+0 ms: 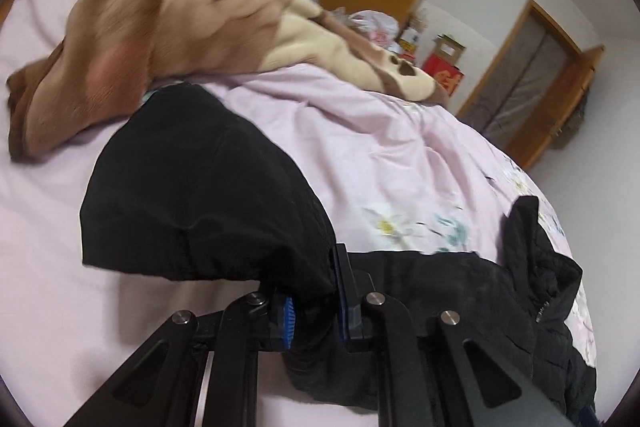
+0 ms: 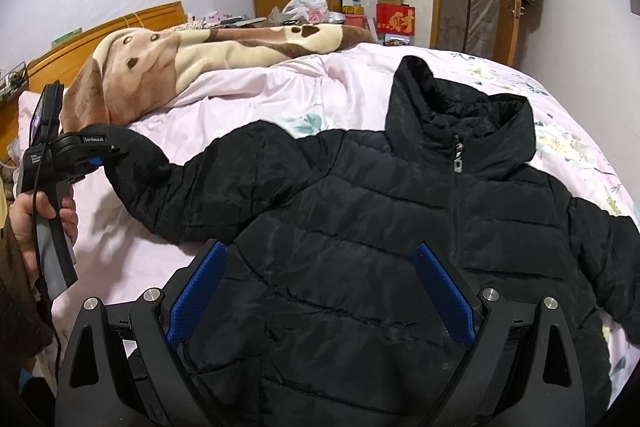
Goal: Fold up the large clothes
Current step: 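Lift the sleeve with the left tool and fold it across the jacket front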
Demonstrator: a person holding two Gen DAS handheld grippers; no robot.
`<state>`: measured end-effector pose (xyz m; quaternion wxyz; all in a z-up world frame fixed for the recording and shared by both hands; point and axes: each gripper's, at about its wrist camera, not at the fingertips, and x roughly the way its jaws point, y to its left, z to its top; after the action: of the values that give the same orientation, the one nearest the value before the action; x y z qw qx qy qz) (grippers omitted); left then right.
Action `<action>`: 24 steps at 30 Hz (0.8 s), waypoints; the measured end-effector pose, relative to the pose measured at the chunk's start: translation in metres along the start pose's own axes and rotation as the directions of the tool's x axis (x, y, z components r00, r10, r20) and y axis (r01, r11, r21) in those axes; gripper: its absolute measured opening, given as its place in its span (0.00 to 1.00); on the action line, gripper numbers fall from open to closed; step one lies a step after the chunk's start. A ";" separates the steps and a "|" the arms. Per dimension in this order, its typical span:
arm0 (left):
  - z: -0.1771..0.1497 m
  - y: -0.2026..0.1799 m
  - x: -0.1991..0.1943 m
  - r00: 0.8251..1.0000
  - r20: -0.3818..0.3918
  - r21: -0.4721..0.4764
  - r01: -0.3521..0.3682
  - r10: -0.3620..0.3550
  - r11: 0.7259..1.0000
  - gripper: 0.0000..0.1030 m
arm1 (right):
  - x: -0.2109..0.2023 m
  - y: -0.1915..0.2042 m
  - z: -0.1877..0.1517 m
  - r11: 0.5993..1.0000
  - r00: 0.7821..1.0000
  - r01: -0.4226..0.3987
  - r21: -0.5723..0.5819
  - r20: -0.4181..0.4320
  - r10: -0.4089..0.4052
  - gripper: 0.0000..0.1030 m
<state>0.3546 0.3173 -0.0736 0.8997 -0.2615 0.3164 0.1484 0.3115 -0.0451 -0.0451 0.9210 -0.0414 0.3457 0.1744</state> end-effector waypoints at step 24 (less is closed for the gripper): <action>-0.083 -0.239 -0.003 0.970 -0.106 0.355 0.241 -0.217 0.903 0.15 | -0.048 -0.122 0.004 0.977 0.987 0.136 0.165 0.059 -0.148 0.93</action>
<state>0.4148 0.0747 -0.0371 0.9332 -0.1297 0.3339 -0.0281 0.3233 -0.1724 -0.0162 0.9432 0.0146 0.3218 0.0811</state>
